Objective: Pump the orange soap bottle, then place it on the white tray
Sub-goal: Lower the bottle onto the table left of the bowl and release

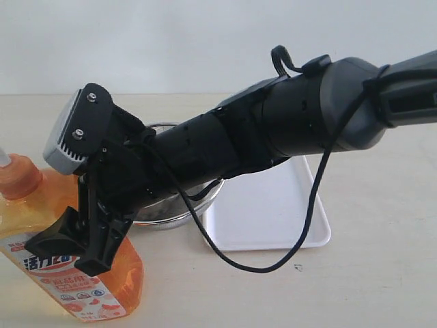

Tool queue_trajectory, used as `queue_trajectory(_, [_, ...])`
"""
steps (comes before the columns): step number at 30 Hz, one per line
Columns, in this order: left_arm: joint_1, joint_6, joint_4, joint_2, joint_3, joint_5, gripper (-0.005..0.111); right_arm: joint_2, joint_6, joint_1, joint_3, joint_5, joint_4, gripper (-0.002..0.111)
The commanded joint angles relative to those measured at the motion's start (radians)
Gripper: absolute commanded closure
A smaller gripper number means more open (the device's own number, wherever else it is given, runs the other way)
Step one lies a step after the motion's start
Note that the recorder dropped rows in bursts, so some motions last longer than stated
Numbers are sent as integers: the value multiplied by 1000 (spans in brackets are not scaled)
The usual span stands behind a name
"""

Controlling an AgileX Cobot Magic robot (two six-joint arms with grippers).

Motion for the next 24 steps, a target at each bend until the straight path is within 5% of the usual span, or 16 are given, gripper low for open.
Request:
queue_trajectory(1, [-1, 7, -1, -4, 4, -9, 102, -13, 37, -2, -6, 10, -17, 94])
queue_trajectory(10, [-1, 7, -1, -4, 4, -9, 102, -15, 128, -2, -6, 8, -57, 41])
queue_trajectory(24, [-1, 7, -1, -4, 4, -9, 102, -61, 303, -2, -6, -2, -244, 23])
